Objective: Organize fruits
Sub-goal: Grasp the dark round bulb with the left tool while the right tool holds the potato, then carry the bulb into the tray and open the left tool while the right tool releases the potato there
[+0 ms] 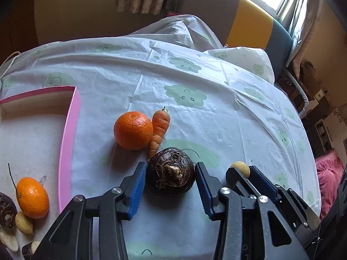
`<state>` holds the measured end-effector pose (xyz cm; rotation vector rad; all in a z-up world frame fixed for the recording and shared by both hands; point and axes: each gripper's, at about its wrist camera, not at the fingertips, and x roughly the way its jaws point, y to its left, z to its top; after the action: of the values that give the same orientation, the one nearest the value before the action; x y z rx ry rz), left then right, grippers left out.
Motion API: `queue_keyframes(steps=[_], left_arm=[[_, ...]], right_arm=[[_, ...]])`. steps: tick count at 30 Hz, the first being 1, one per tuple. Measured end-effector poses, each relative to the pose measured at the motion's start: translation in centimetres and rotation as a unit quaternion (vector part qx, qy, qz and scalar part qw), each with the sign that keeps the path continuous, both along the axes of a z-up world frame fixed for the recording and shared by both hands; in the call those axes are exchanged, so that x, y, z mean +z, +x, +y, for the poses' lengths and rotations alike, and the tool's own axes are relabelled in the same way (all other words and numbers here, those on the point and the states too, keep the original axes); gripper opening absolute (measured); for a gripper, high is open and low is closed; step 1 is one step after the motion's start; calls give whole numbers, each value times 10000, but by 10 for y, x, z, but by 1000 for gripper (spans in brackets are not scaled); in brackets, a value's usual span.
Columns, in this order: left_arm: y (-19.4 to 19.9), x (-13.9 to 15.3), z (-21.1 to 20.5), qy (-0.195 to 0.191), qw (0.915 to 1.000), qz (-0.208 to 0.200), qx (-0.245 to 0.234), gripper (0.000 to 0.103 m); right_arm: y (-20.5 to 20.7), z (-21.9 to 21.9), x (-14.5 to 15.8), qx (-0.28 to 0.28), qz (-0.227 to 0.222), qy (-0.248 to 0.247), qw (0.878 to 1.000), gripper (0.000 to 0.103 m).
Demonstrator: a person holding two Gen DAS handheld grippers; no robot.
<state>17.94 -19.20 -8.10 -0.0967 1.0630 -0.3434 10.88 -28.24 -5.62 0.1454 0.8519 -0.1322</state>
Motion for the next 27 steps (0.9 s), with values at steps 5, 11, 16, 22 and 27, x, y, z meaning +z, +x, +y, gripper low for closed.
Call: queue_keyframes(steps=[5,11,16,22,27], left_arm=[[-12,6,8,125,9997,-190,-25,46],[-28,12,25,216,9993,-296,41,46],[-44,18,36,198,9991,-380,34,46],[-64,33,47,233,9973,-699,-44,46],[-77,45,59,283,9950,-959,-59,46]], right_arm=[[-6,8,1,66,0,-51,10000,29],[-17,12,1,45,18,-13,10000,29],[-29,15,1,55,6,94,9999,30],[-42,28,3,175,-16,142,9997,30],[-51,40,3,266,-18,160,9995,30]])
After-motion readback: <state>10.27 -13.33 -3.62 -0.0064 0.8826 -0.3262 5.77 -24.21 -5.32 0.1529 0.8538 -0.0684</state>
